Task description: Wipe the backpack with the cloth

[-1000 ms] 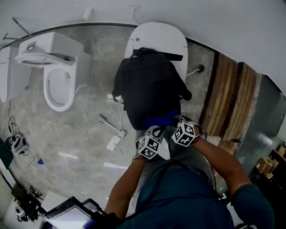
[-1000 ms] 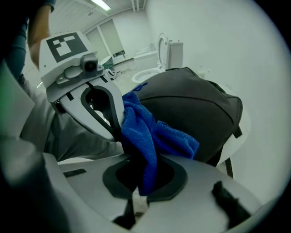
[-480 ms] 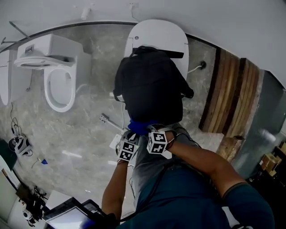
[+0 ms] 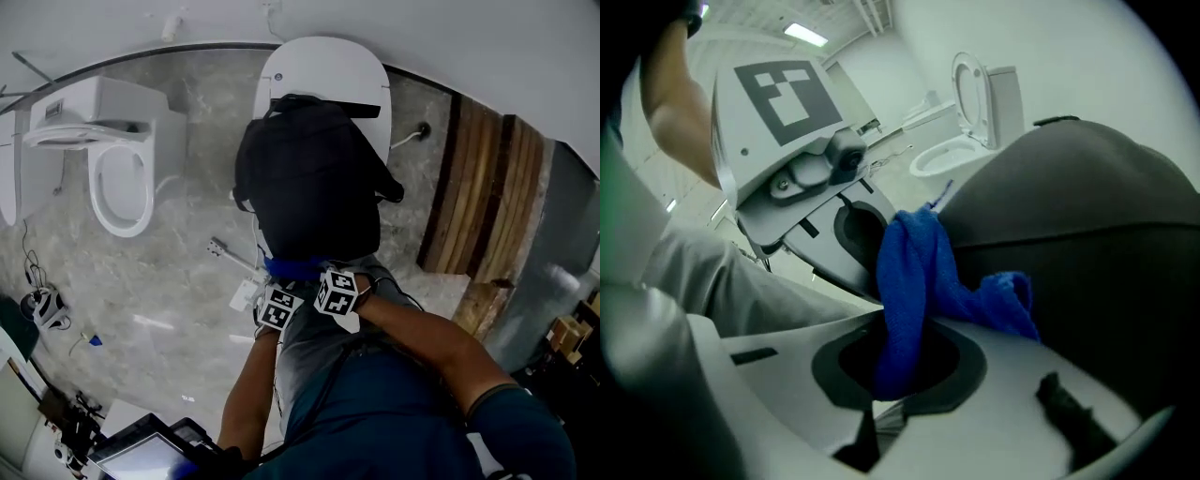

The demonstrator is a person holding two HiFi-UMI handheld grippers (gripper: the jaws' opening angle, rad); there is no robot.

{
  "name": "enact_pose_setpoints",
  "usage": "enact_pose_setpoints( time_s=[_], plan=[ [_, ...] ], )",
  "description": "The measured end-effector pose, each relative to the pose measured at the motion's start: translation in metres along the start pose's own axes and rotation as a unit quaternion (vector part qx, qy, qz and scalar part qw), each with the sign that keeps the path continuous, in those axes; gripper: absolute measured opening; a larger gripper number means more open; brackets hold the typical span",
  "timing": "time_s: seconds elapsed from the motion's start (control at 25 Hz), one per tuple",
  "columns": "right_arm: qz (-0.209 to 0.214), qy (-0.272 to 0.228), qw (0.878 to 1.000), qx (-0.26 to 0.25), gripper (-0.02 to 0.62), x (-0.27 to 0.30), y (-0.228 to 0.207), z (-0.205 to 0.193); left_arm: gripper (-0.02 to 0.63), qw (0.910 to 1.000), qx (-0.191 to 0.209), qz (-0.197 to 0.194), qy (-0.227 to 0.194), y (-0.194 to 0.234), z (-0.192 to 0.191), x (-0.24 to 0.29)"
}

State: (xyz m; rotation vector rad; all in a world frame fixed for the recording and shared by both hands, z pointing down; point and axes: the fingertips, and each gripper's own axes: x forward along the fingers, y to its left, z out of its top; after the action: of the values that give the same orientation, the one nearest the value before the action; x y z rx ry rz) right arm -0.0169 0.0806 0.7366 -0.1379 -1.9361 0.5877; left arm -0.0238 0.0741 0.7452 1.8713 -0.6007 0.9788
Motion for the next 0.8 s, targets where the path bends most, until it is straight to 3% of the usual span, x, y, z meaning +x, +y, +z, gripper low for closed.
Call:
enact_pose_setpoints(
  time_s=[0.16, 0.44, 0.64, 0.8],
  plan=[
    [0.003, 0.004, 0.997, 0.081, 0.011, -0.016, -0.013, -0.042, 0.018, 0.9985, 0.033, -0.044, 0.005, -0.041, 0.011, 0.018],
    [-0.010, 0.020, 0.974, 0.226, 0.011, -0.046, -0.045, -0.123, 0.018, 0.9895, 0.089, -0.114, 0.009, -0.109, 0.054, 0.054],
    [-0.040, 0.025, 0.955, 0.293, 0.011, -0.070, -0.080, -0.170, 0.018, 0.9823, 0.110, -0.151, -0.004, -0.143, 0.098, 0.073],
    [-0.083, 0.004, 0.938, 0.337, 0.011, -0.097, -0.121, -0.186, 0.018, 0.9799, 0.113, -0.162, -0.030, -0.148, 0.145, 0.078]
  ],
)
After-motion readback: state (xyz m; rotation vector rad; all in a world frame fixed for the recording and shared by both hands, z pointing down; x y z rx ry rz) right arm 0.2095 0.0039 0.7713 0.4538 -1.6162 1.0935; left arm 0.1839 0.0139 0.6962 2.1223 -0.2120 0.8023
